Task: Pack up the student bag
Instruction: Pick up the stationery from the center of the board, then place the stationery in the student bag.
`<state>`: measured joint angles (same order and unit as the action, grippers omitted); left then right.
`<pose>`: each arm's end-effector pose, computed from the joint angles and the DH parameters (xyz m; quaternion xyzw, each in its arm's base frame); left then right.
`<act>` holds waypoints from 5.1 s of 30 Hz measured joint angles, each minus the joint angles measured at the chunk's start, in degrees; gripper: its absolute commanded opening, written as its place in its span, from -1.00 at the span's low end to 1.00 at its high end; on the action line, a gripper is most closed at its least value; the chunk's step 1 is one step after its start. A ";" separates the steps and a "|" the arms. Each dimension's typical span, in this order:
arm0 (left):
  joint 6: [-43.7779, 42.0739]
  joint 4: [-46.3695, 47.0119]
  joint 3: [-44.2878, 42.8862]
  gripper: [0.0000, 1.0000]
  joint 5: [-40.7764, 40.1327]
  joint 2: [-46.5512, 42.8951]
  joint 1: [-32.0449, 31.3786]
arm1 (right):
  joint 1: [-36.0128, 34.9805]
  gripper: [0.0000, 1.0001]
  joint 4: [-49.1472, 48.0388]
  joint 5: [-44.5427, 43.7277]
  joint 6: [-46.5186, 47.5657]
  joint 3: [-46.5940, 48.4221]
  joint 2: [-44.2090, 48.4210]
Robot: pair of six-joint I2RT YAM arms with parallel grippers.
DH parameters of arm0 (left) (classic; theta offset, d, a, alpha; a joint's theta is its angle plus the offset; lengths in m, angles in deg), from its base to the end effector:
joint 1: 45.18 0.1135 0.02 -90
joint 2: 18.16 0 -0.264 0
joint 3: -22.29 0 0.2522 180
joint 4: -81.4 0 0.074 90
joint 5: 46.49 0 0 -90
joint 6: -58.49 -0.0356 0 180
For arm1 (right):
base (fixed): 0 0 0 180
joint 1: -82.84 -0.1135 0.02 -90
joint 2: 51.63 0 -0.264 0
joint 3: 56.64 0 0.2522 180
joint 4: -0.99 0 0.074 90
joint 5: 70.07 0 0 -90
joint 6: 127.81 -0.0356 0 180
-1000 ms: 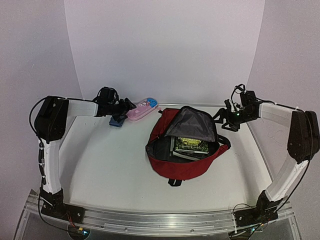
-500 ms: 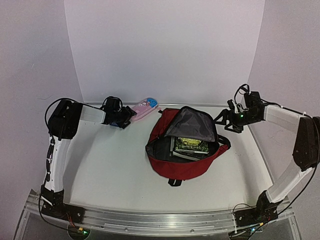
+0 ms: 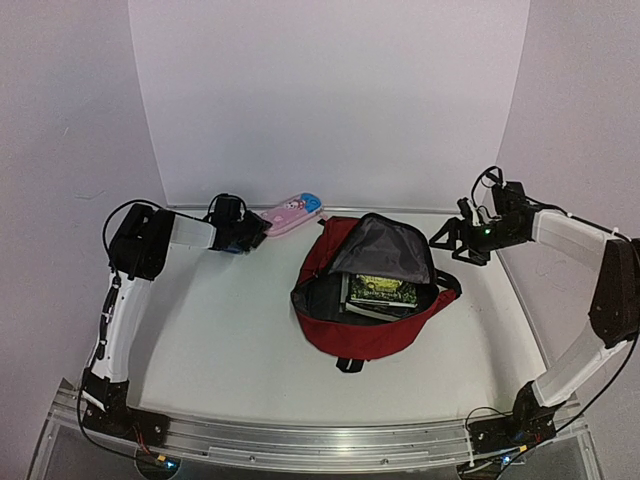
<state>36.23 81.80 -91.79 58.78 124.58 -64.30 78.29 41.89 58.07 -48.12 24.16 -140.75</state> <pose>0.5136 -0.1880 0.1011 -0.2881 0.8034 -0.4324 0.2909 0.3293 0.0483 0.2637 -0.0692 0.8905 0.3463 0.2869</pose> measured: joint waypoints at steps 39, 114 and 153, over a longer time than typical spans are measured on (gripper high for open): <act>-12.67 -1.22 30.12 -1.00 11.16 -49.17 -10.78 | -2.67 0.97 0.62 19.06 -5.60 16.52 -2.39; -41.19 -29.37 46.80 -0.99 5.83 -70.61 -26.69 | -18.59 0.64 13.04 -4.03 12.64 25.21 -6.61; -57.85 -50.92 14.80 -1.00 -69.12 -29.67 -57.02 | -18.59 0.47 16.30 -12.88 14.21 22.20 -9.89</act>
<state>-21.62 30.89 -76.99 -10.34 94.92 -121.32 59.70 58.20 45.19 -33.91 46.35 -150.64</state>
